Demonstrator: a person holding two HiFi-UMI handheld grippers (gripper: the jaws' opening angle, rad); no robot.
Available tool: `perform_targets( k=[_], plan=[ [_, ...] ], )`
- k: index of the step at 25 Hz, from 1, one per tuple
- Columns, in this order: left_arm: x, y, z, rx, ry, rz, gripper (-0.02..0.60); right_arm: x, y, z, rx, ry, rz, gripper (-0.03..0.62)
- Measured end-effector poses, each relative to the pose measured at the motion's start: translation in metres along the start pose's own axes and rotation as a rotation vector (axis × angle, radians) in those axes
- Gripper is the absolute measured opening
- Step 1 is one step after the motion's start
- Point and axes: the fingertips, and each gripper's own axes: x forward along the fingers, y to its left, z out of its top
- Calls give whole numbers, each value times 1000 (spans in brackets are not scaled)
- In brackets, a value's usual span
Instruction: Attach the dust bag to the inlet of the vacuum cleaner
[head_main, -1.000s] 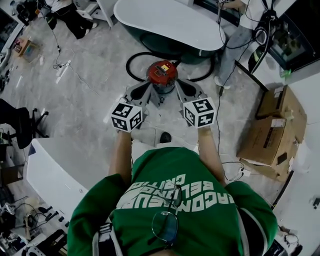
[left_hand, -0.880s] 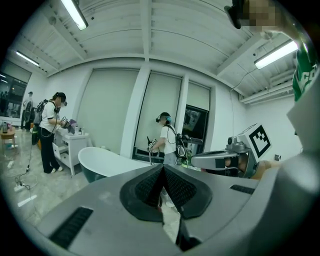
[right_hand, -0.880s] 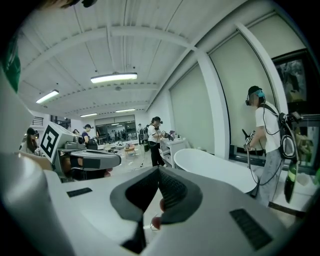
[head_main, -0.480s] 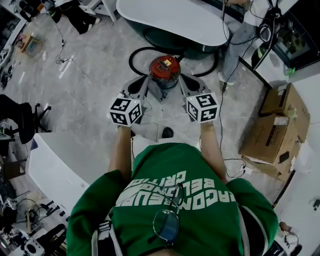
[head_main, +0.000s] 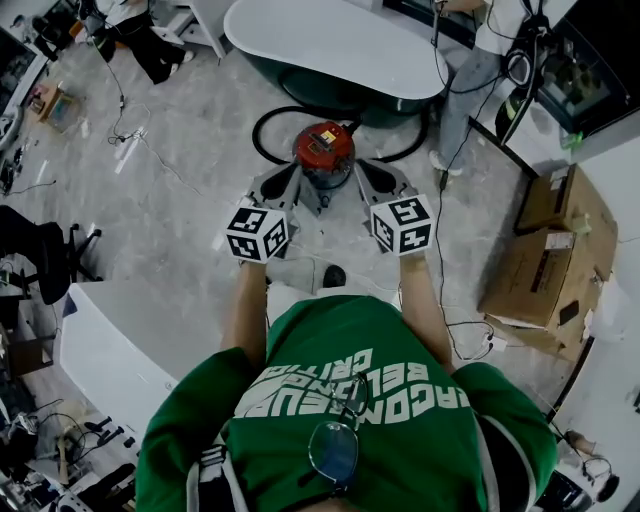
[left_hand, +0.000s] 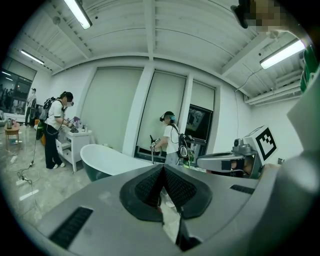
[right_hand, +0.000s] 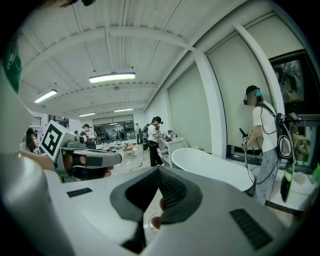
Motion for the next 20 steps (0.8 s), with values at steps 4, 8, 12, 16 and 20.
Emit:
perform_targets(
  k=[4,8,12,16,20],
  plan=[
    [4,-1,0,-1,0,-9,3,-1,-2,0,4,-3,-6,8],
    [8,2,2,-6,0,-16,3,1,-5,3,7,-6,-12,8],
    [10,3,2,-2,9,-24,3,2,-7,4,15,-9,-27,8],
    [12,7,4,-5,12,-28,3,7,-8,7,20,-11,-32,8],
    [19,12,6,-21,17,-25,3,13,-12,12,19,-6,-32,8]
  ],
)
